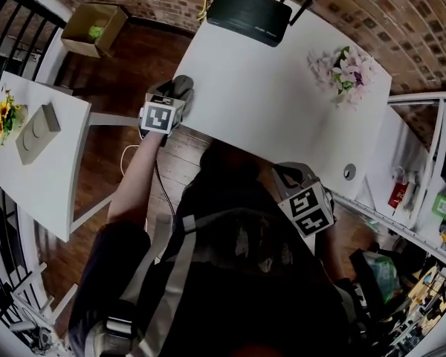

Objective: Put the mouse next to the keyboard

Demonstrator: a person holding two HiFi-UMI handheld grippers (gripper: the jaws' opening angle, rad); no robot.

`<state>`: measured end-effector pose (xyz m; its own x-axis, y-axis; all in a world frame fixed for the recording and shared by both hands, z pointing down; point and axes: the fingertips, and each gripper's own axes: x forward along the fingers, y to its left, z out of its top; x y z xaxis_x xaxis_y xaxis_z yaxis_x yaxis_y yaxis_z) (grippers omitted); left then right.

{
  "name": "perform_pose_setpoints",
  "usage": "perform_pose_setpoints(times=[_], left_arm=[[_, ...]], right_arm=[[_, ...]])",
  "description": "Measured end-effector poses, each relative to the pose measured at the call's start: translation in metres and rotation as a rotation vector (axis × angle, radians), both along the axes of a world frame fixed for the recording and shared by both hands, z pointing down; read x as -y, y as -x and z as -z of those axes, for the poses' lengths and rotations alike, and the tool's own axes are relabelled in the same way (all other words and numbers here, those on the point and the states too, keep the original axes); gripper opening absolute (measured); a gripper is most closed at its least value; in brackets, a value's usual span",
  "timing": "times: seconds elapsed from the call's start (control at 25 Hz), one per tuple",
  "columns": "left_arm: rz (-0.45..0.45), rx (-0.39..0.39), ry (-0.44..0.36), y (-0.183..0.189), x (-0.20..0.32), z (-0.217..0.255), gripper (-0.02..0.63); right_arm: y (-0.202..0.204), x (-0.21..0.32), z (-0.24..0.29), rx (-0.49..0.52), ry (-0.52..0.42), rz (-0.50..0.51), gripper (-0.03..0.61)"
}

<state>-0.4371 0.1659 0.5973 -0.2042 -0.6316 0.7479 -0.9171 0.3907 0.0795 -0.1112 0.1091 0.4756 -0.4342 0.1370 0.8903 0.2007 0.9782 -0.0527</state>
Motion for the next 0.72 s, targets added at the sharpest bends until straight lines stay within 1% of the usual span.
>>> perform_pose_setpoints(times=[0.32, 0.48, 0.72], left_arm=[[0.014, 0.006, -0.026, 0.0, 0.002, 0.002, 0.252], [0.014, -0.001, -0.037, 0.003, -0.002, 0.002, 0.253], [0.008, -0.009, -0.045, 0.0, 0.0, 0.004, 0.255]], right_arm=[[-0.004, -0.004, 0.002, -0.016, -0.02, -0.018, 0.006], [-0.002, -0.016, -0.002, -0.026, -0.003, -0.035, 0.006], [-0.007, -0.023, -0.003, -0.035, 0.0, -0.086, 0.006]])
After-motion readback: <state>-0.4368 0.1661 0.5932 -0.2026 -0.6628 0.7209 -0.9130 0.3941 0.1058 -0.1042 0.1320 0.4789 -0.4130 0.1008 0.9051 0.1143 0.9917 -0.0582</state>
